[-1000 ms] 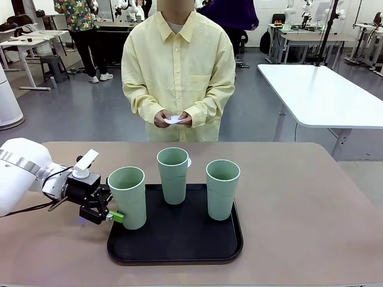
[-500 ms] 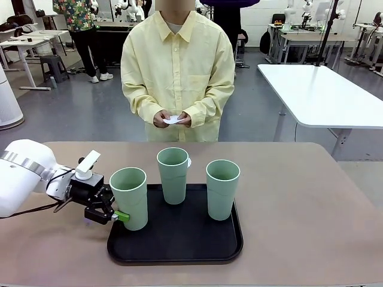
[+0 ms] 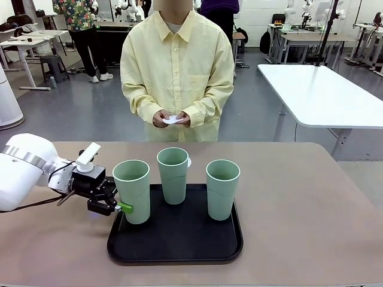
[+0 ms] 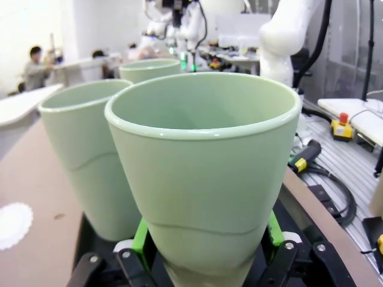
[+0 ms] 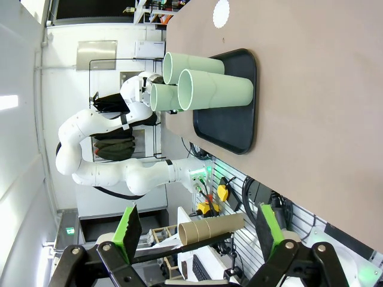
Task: Place coasters on the table and set cups on them.
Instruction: Pick up one Reusable plastic cup and place it on a coaster set by the human.
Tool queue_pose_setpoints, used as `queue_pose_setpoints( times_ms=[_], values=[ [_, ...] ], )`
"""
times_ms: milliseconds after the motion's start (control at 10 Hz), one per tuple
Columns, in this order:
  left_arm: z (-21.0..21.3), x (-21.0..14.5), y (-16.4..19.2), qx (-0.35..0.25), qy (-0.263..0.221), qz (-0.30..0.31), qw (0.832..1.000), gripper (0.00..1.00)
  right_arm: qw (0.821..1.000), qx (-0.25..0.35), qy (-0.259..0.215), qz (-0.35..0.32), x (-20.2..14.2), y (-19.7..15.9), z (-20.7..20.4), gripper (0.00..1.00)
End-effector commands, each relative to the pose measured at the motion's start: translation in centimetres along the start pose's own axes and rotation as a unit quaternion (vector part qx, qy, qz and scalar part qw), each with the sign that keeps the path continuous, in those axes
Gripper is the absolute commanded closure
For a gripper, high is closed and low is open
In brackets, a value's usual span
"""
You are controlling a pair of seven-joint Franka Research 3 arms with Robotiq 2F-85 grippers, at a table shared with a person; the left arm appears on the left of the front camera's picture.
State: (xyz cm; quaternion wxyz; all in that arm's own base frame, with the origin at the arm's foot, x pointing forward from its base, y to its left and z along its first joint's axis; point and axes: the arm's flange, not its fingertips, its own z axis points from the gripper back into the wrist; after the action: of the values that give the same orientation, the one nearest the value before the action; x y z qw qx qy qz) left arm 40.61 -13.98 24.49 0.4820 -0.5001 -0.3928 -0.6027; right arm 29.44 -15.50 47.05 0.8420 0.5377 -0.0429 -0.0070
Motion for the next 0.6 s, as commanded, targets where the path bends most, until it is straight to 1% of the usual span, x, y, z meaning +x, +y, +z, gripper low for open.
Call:
queue_pose_setpoints(
  times_ms=[0, 100, 200, 400, 500],
  values=[
    [-0.1, -0.2, -1.4, 0.011, -0.012, -0.016, 1.000, 1.00, 1.000, 0.003, 0.000, 0.002, 0.0, 0.1, 0.0, 0.00],
    [0.1, 1.8, -1.9, 0.014, -0.013, 0.010, 1.000, 1.00, 1.000, 0.003, 0.000, 0.002, 0.0, 0.1, 0.0, 0.00],
    [0.1, 4.5, -2.6, 0.011, -0.007, 0.018, 1.000, 1.00, 1.000, 0.003, 0.000, 0.002, 0.0, 0.1, 0.0, 0.00],
    [-0.4, 11.0, -3.4, 0.014, 0.017, 0.024, 0.999, 1.00, 1.000, 0.003, 0.000, 0.002, 0.0, 0.1, 0.0, 0.00],
    [-0.8, 14.1, -3.3, 0.015, 0.019, 0.025, 0.999, 1.00, 1.000, 0.003, 0.000, 0.002, 0.0, 0.1, 0.0, 0.00]
  ],
)
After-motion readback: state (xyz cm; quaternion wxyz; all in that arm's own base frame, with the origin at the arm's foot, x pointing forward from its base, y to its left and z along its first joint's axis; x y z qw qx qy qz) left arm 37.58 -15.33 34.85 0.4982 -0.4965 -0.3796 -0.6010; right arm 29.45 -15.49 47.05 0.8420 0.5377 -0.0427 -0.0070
